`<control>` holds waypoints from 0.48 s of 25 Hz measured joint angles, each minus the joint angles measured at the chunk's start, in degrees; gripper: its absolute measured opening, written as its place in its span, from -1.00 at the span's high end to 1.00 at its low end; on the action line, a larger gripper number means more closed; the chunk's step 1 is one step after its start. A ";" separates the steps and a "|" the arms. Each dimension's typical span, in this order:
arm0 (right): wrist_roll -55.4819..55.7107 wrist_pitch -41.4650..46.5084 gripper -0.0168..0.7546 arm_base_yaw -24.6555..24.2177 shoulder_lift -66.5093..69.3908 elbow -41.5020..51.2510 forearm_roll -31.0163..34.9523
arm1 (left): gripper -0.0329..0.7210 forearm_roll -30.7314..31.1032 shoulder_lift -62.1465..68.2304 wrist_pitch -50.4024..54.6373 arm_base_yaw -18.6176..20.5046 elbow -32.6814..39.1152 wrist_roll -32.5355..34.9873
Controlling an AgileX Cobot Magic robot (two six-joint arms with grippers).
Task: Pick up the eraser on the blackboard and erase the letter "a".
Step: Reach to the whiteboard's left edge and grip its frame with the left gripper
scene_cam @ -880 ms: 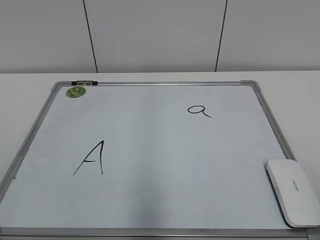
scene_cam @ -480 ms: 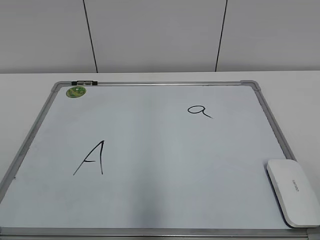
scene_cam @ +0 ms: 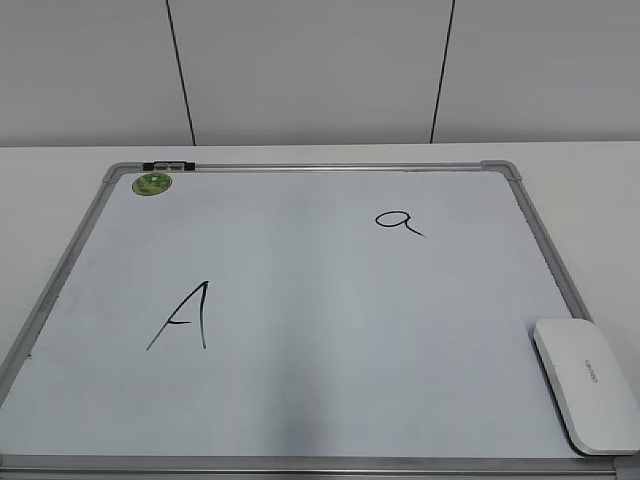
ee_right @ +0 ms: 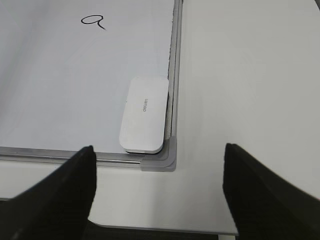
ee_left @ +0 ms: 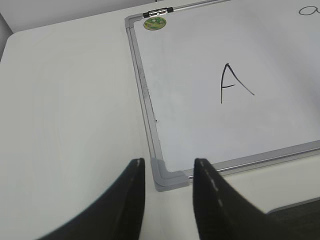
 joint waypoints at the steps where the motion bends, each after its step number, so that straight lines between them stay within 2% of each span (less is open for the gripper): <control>1: 0.00 0.00 -0.56 0.00 0.00 0.00 0.00 | 0.29 0.00 0.00 0.00 0.00 0.00 0.00; 12: 0.00 0.00 -0.56 0.00 0.00 0.00 0.00 | 0.26 -0.36 0.00 0.00 0.00 0.00 0.00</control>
